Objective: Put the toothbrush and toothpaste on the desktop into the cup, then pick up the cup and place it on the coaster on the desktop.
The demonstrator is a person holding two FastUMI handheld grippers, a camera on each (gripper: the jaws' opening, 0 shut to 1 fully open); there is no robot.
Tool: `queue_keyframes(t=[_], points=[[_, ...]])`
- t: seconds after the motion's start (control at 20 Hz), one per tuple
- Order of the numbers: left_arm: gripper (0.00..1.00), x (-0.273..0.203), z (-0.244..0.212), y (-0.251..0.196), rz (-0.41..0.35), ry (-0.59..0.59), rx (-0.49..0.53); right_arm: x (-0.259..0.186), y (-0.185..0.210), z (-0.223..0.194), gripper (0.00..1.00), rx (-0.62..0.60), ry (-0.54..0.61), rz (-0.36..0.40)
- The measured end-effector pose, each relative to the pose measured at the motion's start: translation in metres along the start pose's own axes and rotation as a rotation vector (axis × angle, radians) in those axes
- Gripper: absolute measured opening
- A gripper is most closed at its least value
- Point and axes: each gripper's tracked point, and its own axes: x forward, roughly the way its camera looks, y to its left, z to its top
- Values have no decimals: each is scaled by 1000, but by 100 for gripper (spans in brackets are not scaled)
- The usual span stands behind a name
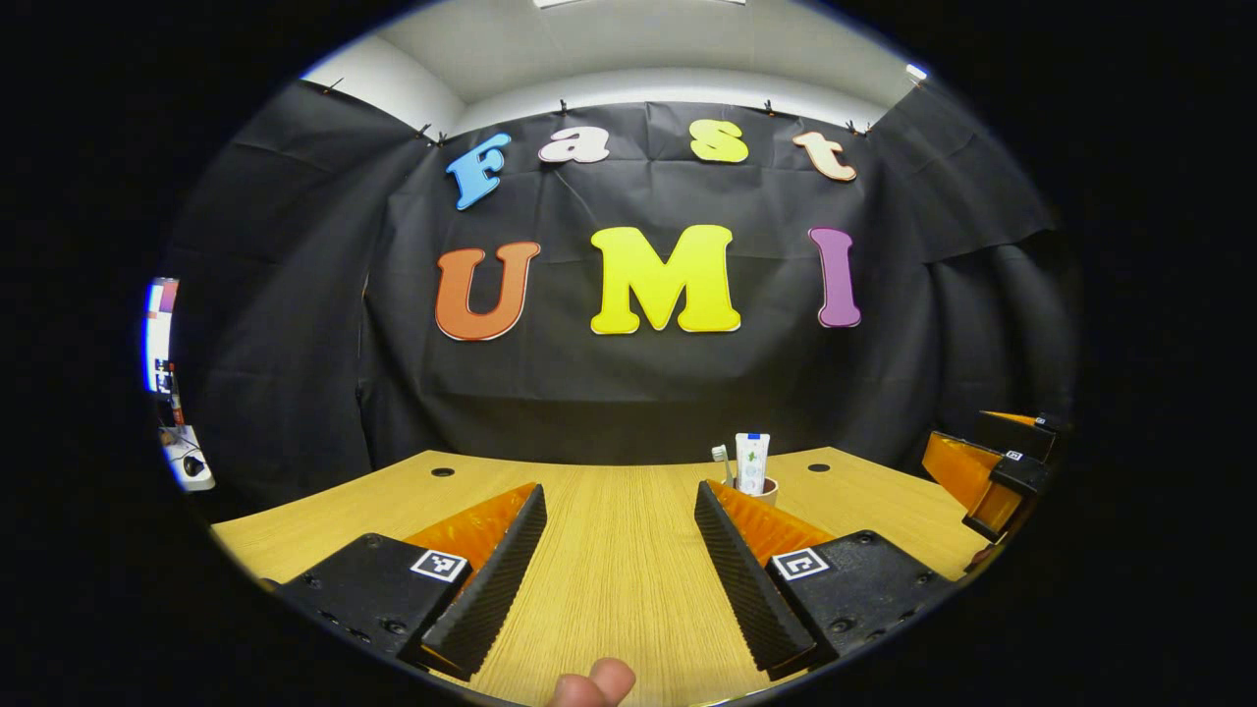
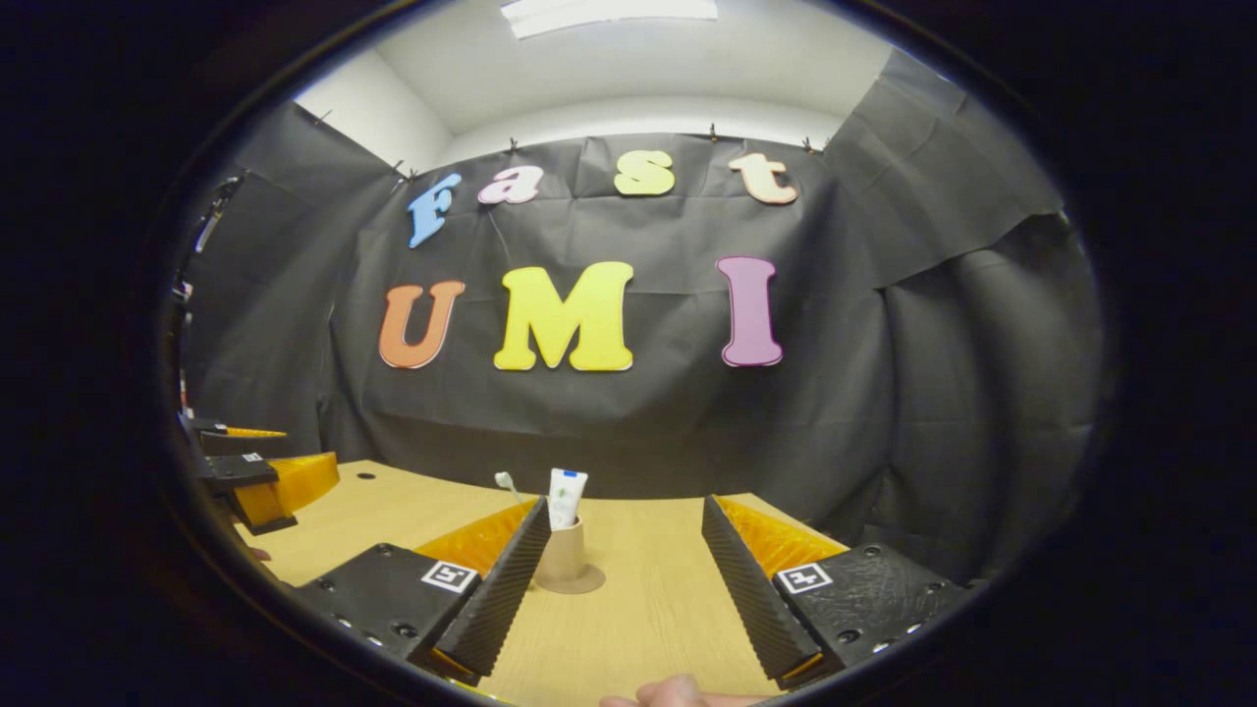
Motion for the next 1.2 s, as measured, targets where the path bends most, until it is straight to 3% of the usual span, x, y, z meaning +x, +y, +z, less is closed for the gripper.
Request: queue_keyframes(t=[1.2], points=[[96,0,6,9,52,-22,-3,7,5,-1,96,-13,14,18]])
